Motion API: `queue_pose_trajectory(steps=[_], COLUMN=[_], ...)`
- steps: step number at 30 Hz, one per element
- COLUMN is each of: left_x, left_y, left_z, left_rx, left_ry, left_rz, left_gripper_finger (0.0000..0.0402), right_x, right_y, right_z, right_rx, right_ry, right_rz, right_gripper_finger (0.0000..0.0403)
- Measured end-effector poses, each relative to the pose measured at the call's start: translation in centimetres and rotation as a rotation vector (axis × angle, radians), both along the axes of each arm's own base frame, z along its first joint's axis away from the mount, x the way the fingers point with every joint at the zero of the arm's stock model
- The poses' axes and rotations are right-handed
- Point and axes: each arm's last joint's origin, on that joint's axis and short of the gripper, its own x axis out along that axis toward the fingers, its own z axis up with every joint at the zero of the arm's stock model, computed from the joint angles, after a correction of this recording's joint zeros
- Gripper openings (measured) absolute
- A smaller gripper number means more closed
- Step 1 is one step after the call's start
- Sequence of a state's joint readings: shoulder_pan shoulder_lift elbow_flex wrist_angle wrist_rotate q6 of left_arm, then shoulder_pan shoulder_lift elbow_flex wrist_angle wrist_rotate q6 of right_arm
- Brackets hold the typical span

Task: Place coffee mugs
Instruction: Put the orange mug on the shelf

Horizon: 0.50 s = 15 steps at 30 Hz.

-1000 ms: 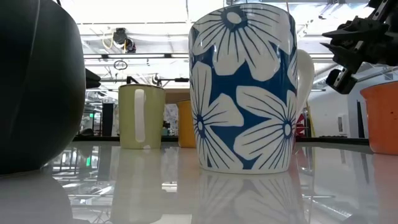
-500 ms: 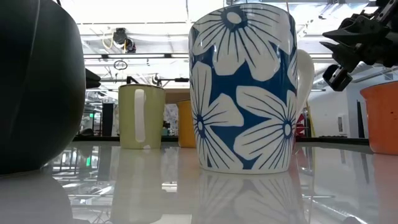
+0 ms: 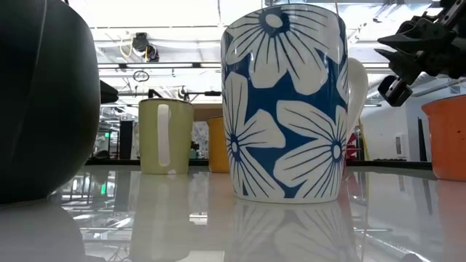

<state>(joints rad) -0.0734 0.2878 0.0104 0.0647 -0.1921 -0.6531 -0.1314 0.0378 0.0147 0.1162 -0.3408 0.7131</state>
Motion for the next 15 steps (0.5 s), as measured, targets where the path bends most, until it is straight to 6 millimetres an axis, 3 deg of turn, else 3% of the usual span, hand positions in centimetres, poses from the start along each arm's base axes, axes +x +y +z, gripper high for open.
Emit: queue_pose_trajectory(steps=[15], left_x=[0.00], left_y=[0.00], left_z=[-0.01], left_rx=[-0.005], left_ry=[0.000], left_rz=[0.002], left_gripper_finger=[0.0058], right_x=[-0.11], right_y=[0.02], right_z=[0.94], right_rx=[0.020], right_ry=[-0.092], right_rz=[0.004], right_gripper_finger=[0.0050])
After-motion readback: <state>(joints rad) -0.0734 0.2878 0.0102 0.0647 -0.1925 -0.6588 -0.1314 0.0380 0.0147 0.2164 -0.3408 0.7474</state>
